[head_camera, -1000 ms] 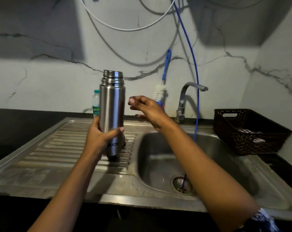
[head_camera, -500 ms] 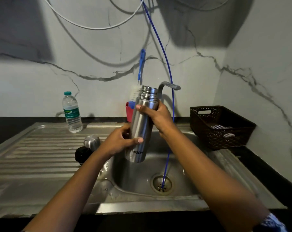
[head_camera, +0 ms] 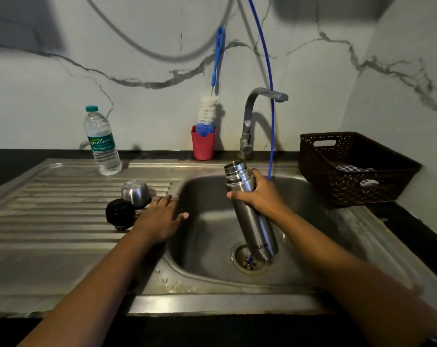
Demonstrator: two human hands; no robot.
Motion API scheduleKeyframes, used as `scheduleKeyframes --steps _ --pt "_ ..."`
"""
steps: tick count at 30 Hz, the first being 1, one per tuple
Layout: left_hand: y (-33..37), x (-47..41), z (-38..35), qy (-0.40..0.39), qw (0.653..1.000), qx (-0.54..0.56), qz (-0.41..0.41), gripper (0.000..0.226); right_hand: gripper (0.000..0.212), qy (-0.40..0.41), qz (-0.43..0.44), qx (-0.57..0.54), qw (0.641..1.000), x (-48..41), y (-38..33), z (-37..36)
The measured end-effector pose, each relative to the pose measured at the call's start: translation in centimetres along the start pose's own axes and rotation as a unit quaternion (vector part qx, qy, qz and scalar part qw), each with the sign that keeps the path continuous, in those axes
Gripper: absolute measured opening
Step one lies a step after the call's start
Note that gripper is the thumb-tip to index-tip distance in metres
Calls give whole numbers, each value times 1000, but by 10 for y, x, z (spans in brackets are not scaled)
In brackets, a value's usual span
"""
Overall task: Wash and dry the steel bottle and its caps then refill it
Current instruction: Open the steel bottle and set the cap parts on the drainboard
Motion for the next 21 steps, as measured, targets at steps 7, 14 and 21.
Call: scheduleKeyframes --steps 7,14,21 --pt "-15 -3 -8 -20 1000 -18 -10 63 66 -31 9 189 981 -2 19 -16" --pt "-16 -5 -9 -12 1000 -13 -15 59 66 -73 59 381 920 3 24 -32" --pt "-16 -5 -9 -12 1000 -9 -11 60 65 -96 90 476 870 6 29 -40"
Point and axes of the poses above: each hand's wrist, its own x-axis away from the middle knuckle, its own z-axis out of the back of the hand, y = z × x, the point moved 4 cm from there along -x, towards the middle knuckle, and after that the axes turned 10 degrees about -z, right-handed, at the moved point
